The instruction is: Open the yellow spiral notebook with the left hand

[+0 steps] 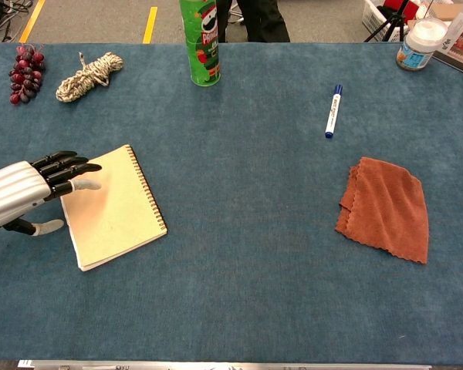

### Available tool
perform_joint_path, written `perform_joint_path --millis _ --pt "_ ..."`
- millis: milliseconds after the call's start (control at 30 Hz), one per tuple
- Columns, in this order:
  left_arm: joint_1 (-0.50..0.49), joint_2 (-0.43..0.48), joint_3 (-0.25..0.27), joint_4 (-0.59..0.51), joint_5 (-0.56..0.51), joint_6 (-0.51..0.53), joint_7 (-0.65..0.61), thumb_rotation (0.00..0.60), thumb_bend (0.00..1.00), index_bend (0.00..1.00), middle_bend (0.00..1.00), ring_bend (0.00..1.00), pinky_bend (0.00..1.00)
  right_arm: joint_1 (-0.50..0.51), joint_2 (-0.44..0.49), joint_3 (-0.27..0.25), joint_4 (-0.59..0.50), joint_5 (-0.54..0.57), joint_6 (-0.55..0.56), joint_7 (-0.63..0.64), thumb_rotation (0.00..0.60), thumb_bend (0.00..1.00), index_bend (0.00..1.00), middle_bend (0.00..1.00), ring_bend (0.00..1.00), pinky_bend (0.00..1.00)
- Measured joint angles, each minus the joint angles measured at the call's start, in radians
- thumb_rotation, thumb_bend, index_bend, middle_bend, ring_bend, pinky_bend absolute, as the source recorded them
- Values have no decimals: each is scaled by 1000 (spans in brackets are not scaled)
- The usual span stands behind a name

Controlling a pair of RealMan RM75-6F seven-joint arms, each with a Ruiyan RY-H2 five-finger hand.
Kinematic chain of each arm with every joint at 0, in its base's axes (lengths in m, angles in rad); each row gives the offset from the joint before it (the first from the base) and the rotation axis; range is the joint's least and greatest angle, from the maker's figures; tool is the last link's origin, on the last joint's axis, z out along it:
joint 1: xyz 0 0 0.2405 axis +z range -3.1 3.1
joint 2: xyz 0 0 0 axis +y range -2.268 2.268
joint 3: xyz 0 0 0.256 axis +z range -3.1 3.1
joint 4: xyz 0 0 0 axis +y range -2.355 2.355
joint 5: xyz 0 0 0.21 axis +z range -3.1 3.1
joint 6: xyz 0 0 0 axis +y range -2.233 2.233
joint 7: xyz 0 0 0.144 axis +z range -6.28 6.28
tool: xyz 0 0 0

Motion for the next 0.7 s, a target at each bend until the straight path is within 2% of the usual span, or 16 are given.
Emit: perform_joint_path --millis 367,700 --pt "-1 -46 23 52 -17 -7 -47 600 265 156 38 0 0 1 1 2 -8 8 -4 -15 600 333 253 257 213 288" --pt "-26 -54 14 -8 -44 -3 -107 600 266 222 39 0 0 -6 -2 4 -1 14 6 -6 600 332 254 257 213 288"
